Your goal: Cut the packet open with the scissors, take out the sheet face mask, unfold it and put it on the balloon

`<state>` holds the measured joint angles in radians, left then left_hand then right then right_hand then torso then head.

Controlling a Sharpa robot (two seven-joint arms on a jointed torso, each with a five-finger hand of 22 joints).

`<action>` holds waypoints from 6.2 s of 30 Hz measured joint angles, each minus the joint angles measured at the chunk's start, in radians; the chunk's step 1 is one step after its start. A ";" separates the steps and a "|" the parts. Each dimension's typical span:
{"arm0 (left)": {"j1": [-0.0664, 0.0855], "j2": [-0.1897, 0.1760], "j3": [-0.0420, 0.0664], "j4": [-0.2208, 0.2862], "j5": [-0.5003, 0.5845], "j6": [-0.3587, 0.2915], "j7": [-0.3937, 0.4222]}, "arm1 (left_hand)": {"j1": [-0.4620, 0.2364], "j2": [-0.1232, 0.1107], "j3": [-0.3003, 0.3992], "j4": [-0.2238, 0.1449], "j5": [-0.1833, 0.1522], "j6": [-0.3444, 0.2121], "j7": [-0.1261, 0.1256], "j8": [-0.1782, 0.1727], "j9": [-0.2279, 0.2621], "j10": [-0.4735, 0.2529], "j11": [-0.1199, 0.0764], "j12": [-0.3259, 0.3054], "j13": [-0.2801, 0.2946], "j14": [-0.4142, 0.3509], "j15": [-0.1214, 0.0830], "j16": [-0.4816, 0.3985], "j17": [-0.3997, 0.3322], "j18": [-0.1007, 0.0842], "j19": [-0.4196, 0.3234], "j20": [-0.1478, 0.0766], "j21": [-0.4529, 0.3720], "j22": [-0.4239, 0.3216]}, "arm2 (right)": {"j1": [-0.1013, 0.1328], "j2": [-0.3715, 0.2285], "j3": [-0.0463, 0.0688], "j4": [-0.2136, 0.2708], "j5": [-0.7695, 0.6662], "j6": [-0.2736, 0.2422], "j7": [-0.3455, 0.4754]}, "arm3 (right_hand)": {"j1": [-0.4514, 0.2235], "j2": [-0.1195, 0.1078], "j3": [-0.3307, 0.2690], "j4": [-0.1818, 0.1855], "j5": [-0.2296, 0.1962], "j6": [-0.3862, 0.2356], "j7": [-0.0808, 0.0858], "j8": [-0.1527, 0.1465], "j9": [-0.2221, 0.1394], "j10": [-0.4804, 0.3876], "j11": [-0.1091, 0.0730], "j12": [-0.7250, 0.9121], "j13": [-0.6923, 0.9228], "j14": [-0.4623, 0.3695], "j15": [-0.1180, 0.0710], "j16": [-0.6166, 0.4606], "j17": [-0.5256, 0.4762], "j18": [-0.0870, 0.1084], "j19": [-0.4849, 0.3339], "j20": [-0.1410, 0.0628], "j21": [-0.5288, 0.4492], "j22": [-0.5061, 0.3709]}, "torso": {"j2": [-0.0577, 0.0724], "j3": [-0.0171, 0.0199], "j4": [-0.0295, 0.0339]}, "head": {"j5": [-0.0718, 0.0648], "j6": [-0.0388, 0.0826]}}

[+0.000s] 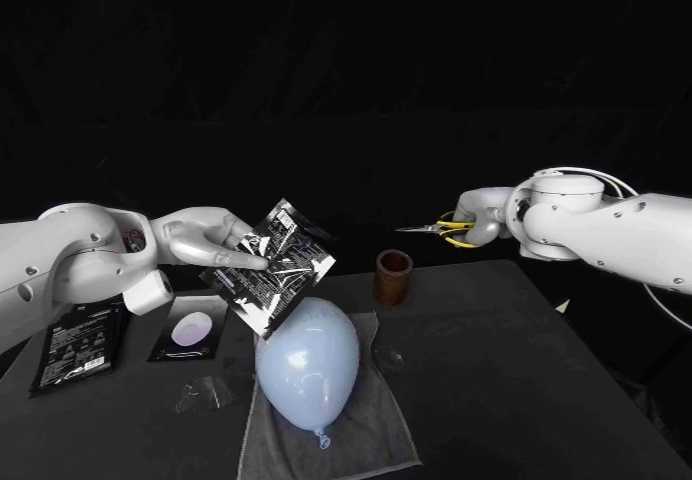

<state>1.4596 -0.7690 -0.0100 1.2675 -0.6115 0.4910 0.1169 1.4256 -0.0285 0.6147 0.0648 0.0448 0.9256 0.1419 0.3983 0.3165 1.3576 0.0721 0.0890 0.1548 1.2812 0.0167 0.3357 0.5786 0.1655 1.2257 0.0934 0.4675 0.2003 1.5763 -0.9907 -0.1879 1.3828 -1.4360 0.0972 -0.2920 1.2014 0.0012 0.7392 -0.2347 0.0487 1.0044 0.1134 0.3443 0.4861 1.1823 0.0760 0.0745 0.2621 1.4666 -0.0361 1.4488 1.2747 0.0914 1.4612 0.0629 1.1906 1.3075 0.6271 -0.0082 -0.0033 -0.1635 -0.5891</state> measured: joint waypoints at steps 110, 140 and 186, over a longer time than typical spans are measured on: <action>0.000 -0.015 -0.001 0.030 0.031 -0.013 0.001 | -0.001 -0.003 0.000 0.000 -0.001 0.003 0.003 -0.004 0.000 0.000 0.000 0.000 0.002 0.000 0.000 0.000 0.007 0.000 0.000 0.000 0.009 0.005 | -0.095 0.339 -0.051 -0.108 -0.841 0.252 -0.186 | -0.065 -0.189 -0.017 0.011 0.000 -0.282 -0.128 -0.147 0.000 -0.303 -0.110 0.109 -0.190 -0.540 0.092 -0.921 -0.888 0.062 -0.487 0.086 -1.088 -0.512 | 0.001 0.0012 0.0000 | 0.000 -0.007; 0.000 -0.014 -0.001 0.025 0.031 -0.012 -0.003 | 0.000 -0.002 0.000 0.000 0.001 0.002 0.003 -0.008 0.000 0.000 0.000 0.000 0.002 -0.004 0.000 0.000 0.007 0.000 0.000 0.000 0.008 0.005 | -0.095 0.325 -0.051 -0.052 -0.825 0.229 -0.179 | -0.079 -0.179 0.000 -0.012 0.000 -0.248 -0.145 -0.169 -0.014 -0.372 -0.149 0.152 -0.196 -0.694 0.147 -1.160 -1.044 0.086 -0.665 0.208 -1.121 -0.880 | 0.002 0.0018 0.0000 | 0.002 -0.011; 0.000 -0.015 -0.001 0.019 0.030 -0.013 -0.008 | -0.001 -0.002 0.000 0.000 0.001 0.003 0.003 -0.008 0.000 0.000 0.000 0.000 0.003 0.000 0.000 0.000 0.011 0.000 -0.004 -0.004 0.012 0.008 | -0.075 0.274 -0.051 -0.057 -0.792 0.196 -0.152 | 0.034 -0.229 0.040 0.109 0.000 -0.143 -0.126 -0.163 -0.053 -0.258 -0.140 0.278 -0.202 -0.784 0.041 -1.101 -1.103 0.009 -1.138 0.213 -1.120 -1.200 | 0.002 0.0012 0.0005 | 0.005 -0.009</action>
<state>1.4594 -0.7839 -0.0109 1.2861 -0.5810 0.4783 0.1086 1.4251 -0.0309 0.6146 0.0648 0.0455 0.9287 0.1449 0.3899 0.3166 1.3575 0.0721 0.0890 0.1575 1.2813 0.0165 0.3356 0.5897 0.1656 1.2217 0.0899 0.4800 0.2079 1.5012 -0.7169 -0.2388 1.3257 -2.2277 0.2934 -0.4441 1.2358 -0.2281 0.7795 -0.1257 0.0486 0.8613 -0.0126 0.1813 0.4327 0.9238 -0.0639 0.3530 0.0602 0.6825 0.0051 0.3479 0.1719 0.1006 0.3233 0.2757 0.0701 0.1077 0.6287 -0.0071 -0.0028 -0.1587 -0.5983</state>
